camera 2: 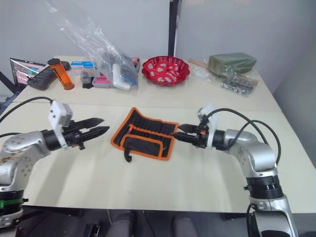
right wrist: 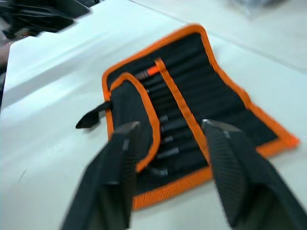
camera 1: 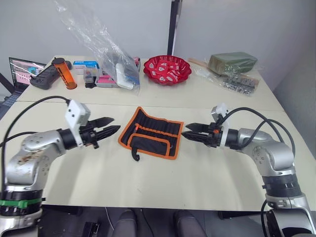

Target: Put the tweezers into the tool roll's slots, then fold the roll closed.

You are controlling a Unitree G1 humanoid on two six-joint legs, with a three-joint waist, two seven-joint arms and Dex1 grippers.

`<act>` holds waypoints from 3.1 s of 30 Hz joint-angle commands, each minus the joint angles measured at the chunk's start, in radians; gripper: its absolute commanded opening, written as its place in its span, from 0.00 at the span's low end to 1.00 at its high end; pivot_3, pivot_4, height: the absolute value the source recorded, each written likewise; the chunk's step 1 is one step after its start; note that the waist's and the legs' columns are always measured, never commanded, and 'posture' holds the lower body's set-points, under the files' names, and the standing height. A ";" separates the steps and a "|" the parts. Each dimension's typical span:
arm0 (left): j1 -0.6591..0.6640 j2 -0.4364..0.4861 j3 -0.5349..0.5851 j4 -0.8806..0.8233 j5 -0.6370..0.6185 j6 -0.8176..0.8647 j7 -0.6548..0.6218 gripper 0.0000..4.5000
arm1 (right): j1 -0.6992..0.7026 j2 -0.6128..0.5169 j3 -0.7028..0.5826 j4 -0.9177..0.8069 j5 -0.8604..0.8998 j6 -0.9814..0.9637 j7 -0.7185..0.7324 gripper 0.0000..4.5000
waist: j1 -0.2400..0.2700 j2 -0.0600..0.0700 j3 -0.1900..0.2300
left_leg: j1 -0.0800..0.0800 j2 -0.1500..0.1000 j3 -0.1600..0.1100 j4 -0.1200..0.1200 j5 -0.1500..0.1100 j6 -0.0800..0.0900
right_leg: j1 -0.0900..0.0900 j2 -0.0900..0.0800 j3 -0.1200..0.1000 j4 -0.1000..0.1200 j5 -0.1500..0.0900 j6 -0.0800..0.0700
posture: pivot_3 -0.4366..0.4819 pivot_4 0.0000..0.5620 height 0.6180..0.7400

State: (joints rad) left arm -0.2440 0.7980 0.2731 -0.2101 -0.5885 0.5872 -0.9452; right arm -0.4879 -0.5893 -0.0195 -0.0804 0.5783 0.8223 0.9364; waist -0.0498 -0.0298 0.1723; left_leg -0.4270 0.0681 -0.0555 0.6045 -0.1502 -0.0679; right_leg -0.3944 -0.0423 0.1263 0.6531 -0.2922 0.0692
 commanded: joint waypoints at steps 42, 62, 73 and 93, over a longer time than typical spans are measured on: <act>0.319 0.129 0.205 -0.207 -0.058 -0.006 -0.090 1.00 | -0.107 0.383 -0.317 0.166 0.208 0.563 -0.519 0.75 | -0.022 0.000 0.001 | -0.010 0.001 0.002 0.002 0.000 0.000 | -0.013 0.000 0.000 0.005 0.002 -0.003 | 0.48 0.27 0.91; 0.288 0.057 0.156 -0.193 -0.036 -0.044 -0.027 1.00 | -0.177 0.200 -0.283 0.239 0.239 0.618 -0.414 0.01 | -0.018 0.000 0.001 | -0.011 0.000 0.001 0.002 0.000 0.000 | -0.012 0.000 0.000 0.005 0.002 -0.003 | 0.48 0.27 0.91; 0.290 -0.002 0.080 -0.212 0.031 -0.107 0.044 1.00 | -0.322 0.036 -0.047 0.240 0.154 0.533 -0.254 0.01 | -0.022 0.001 0.002 | -0.011 0.001 0.001 0.002 0.000 0.001 | -0.013 0.001 0.001 0.005 0.002 -0.003 | 0.48 0.27 0.91; 0.296 -0.058 -0.002 -0.237 0.094 -0.170 0.110 1.00 | -0.418 0.186 0.127 0.316 0.008 0.549 -0.320 0.01 | -0.019 0.001 0.002 | -0.012 0.000 0.001 0.003 0.000 0.001 | -0.013 0.000 0.000 0.006 0.004 -0.006 | 0.48 0.27 0.91</act>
State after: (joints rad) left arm 0.0614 0.7419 0.2678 -0.4172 -0.4998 0.4371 -0.8438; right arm -0.8921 -0.4076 0.1052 0.2332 0.5904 1.3805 0.6016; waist -0.0686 -0.0290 0.1739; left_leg -0.4388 0.0685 -0.0548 0.6077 -0.1500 -0.0674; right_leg -0.4072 -0.0419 0.1266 0.6599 -0.2884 0.0631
